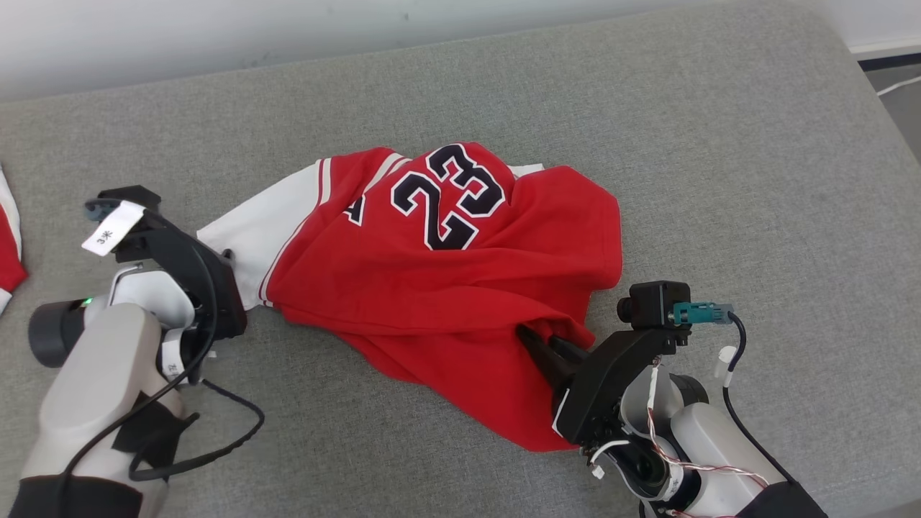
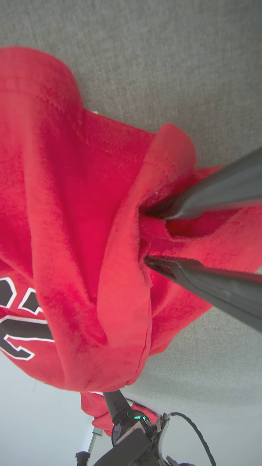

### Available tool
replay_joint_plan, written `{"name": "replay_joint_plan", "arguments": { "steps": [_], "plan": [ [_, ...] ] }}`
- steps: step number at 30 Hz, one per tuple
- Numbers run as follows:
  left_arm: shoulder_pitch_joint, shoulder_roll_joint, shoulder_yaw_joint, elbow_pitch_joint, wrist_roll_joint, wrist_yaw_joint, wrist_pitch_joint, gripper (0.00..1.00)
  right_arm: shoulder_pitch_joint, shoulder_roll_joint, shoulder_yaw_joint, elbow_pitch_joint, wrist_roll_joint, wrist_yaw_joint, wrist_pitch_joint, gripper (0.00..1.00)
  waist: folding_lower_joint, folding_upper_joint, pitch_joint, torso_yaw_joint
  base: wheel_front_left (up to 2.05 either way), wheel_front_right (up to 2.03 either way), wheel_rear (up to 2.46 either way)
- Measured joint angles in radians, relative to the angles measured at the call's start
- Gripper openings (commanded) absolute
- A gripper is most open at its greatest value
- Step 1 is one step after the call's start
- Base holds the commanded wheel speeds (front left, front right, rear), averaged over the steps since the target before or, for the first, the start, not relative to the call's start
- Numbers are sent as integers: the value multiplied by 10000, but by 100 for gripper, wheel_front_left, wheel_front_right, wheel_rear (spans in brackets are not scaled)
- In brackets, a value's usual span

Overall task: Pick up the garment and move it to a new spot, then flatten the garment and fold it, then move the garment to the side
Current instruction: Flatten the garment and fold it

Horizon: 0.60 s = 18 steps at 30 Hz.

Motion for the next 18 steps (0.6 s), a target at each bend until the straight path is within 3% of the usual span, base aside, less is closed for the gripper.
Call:
{"name": "replay_joint_plan", "arguments": {
  "steps": [3,4,5,7,8,9,10,11,18],
  "plan": [
    [-26,-176,52,73,-69,0,-186,100,-4,0,48,67,38,0,-86,37,0,-1,9,5,0,0,0],
    [-143,-286,67,102,-88,0,-257,87,-8,-2,67,151,40,-2,-88,31,0,-1,-6,9,0,0,0],
    [-214,-343,69,98,-113,-12,-293,80,-12,-2,90,161,42,-2,-96,24,0,-1,-7,7,0,0,0],
    [-299,-491,96,104,-301,-178,-347,76,-65,0,130,196,56,-2,-105,22,0,-1,-11,0,0,0,0],
    [-338,-550,90,127,-399,-180,-351,73,-120,-2,148,215,58,-2,-151,16,0,-1,-13,-6,0,0,0],
    [-363,-577,81,159,-407,-192,-393,54,-167,-2,155,215,67,-2,-184,9,0,-1,-15,-13,0,0,0],
    [-367,-570,82,205,-407,-221,-414,11,-180,-2,169,213,69,-2,-190,4,0,-1,-18,-21,0,0,0],
    [-367,-541,77,282,-405,-240,-431,0,-178,0,184,221,69,-2,-205,0,0,-1,-20,-30,0,0,0],
    [-641,-589,161,537,-330,-132,-888,0,-174,0,-259,196,65,-2,-625,0,0,-1,-61,76,0,0,0]
  ]
}}
